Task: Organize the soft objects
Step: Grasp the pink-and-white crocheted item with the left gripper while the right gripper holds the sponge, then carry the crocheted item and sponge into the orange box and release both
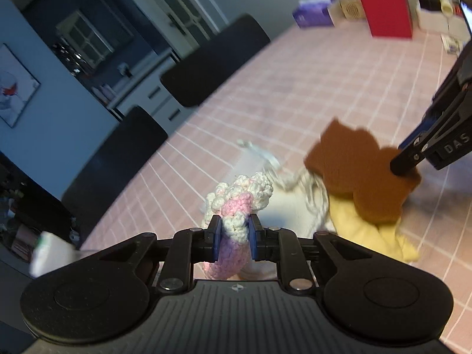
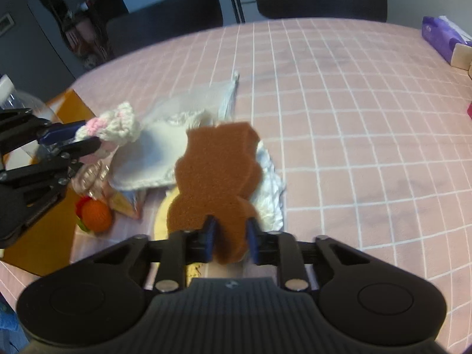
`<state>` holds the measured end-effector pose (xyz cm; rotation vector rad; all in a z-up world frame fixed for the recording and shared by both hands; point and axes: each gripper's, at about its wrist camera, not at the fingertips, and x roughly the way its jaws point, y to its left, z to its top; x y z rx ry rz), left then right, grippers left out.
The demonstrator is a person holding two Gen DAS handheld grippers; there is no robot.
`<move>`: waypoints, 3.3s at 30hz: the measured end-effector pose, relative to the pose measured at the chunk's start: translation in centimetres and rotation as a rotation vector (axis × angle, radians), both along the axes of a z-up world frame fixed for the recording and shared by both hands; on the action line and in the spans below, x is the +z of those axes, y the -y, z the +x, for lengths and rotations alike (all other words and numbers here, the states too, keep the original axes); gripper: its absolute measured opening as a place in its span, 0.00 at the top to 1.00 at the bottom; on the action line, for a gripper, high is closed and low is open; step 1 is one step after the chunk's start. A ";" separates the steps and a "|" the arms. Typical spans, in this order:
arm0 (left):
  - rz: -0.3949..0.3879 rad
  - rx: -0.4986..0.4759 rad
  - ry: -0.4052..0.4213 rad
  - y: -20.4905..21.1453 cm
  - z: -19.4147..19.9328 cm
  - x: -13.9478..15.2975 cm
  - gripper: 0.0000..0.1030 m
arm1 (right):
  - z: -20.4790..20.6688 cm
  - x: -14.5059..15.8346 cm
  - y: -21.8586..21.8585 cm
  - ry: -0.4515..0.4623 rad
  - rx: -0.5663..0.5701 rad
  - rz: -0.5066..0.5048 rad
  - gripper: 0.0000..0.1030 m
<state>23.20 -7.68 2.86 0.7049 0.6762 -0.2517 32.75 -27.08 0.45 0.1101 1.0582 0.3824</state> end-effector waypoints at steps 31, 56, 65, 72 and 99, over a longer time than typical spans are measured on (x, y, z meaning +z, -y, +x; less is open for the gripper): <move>0.132 -0.147 -0.055 3.7 -2.2 -7.5 0.74 | -0.9 -3.2 -3.3 0.009 0.111 -0.118 0.35; -0.158 -0.153 -0.060 2.8 -4.0 -3.7 0.78 | -2.0 1.2 -0.7 0.119 0.010 -0.137 0.36; -0.343 -0.133 0.038 -1.8 -9.8 3.7 0.78 | -5.2 4.6 -1.7 0.194 0.085 -0.077 0.36; -0.366 -0.070 0.090 -6.2 -12.7 7.1 0.78 | -8.4 7.0 -4.7 0.206 0.217 0.010 0.36; -0.402 0.280 0.053 -22.8 -6.9 5.0 0.78 | -7.6 8.4 -29.7 0.295 0.621 -0.143 0.36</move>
